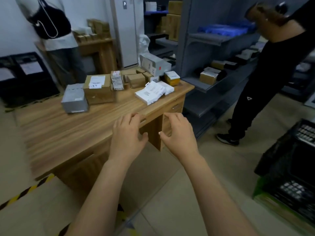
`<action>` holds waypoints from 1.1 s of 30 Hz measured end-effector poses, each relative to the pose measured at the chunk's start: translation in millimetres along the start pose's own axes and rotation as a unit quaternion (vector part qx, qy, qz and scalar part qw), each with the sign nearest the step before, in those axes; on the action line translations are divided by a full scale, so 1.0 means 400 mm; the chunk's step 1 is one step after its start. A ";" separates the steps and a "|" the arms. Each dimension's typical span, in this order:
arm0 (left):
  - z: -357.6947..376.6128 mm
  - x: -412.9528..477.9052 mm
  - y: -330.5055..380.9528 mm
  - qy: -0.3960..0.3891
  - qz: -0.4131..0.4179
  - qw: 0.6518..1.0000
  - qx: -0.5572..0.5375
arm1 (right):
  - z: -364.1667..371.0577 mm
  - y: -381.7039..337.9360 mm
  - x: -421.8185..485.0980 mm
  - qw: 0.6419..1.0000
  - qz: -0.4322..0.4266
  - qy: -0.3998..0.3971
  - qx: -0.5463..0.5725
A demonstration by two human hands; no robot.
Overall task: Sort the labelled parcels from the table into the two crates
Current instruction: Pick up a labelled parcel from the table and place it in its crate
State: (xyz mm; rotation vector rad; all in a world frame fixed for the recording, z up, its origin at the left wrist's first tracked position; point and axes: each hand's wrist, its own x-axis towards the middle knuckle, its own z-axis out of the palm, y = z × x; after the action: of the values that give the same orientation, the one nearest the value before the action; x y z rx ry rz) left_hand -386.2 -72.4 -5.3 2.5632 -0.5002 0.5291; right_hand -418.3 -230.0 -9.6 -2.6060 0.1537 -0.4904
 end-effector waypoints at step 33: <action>0.199 0.787 -0.880 -0.006 -0.110 0.993 0.033 | 0.664 -0.315 1.003 0.993 -0.058 -0.101 0.037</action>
State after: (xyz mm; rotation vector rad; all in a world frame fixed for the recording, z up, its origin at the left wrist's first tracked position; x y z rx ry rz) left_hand 58.3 97.5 -60.2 2.6421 -0.2041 0.4576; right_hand 55.1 -80.7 -41.1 -2.5830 -0.0817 -0.2638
